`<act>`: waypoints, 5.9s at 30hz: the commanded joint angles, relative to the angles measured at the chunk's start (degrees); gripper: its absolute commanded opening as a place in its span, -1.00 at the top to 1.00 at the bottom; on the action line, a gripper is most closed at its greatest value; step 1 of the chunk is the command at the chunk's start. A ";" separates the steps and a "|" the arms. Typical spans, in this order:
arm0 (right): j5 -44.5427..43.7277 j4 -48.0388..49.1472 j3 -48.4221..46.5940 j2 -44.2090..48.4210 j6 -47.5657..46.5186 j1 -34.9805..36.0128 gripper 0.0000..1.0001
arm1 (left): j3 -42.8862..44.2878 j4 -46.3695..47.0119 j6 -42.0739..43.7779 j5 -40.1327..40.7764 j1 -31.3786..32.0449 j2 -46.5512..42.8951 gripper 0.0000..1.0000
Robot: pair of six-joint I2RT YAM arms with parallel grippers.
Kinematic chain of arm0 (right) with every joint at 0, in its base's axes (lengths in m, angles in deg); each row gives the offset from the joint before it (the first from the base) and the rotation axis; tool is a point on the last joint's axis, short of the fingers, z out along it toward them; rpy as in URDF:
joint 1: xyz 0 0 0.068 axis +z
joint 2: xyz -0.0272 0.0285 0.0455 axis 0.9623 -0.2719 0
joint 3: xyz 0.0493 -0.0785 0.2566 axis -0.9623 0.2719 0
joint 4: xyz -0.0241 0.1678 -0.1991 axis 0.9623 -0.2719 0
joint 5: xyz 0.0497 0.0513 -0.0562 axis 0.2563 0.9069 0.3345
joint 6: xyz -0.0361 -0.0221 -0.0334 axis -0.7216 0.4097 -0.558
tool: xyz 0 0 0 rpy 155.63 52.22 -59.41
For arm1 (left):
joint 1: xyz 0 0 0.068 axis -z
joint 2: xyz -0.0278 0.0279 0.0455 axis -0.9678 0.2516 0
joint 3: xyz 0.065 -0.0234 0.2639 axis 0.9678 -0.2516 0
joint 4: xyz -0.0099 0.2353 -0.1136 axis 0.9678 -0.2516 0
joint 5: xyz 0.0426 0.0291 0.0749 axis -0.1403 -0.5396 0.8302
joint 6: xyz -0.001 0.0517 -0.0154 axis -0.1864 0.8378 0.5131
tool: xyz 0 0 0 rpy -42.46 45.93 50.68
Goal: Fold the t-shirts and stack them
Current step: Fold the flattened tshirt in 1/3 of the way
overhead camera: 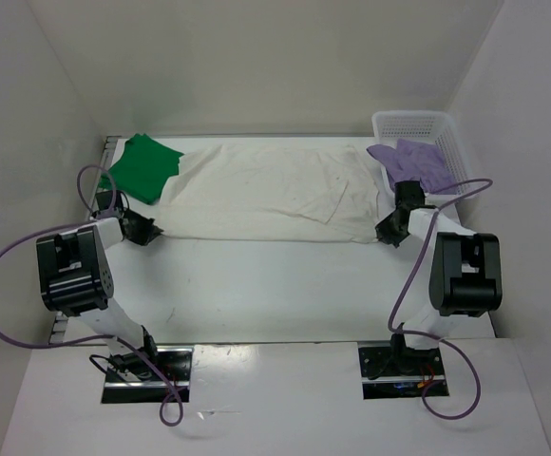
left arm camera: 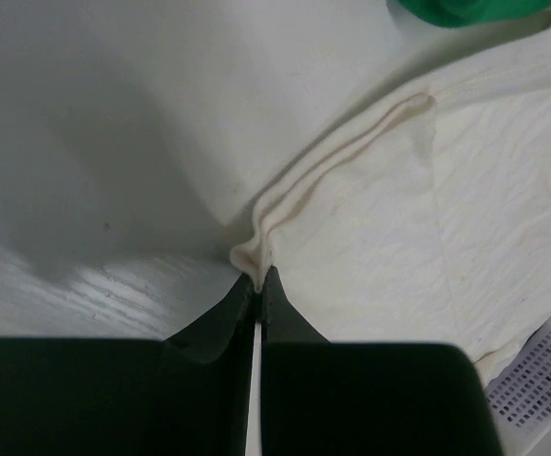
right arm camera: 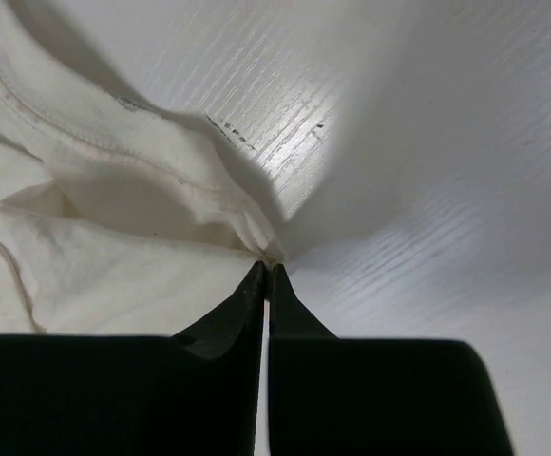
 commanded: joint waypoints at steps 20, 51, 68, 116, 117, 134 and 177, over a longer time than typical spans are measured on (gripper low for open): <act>6.64 -30.22 -1.92 24.97 -5.05 -13.78 0.99 | -10.63 -23.88 9.91 2.60 -1.56 -31.48 1.00; 18.68 -9.61 2.03 14.56 -6.02 7.03 0.77 | -8.81 -17.39 3.14 -3.93 8.24 -30.64 0.47; 15.52 -4.58 8.09 10.04 -2.25 12.67 0.21 | -12.74 -8.94 -2.13 2.40 36.32 -22.36 0.47; 17.20 -3.44 -12.21 -1.91 -5.92 21.11 0.82 | -7.99 -11.68 3.05 2.40 33.07 -22.37 0.46; 17.19 -4.66 -13.34 -2.96 -6.89 21.11 0.78 | -7.99 -11.15 3.05 2.40 33.07 -21.76 0.46; 8.23 -8.71 -26.01 -18.08 -10.94 25.58 0.27 | -10.10 -8.33 3.84 2.40 33.07 -20.08 0.46; 5.23 -13.81 -32.78 -17.29 -9.36 28.23 1.00 | -10.10 -7.80 2.79 2.40 33.07 -20.08 0.44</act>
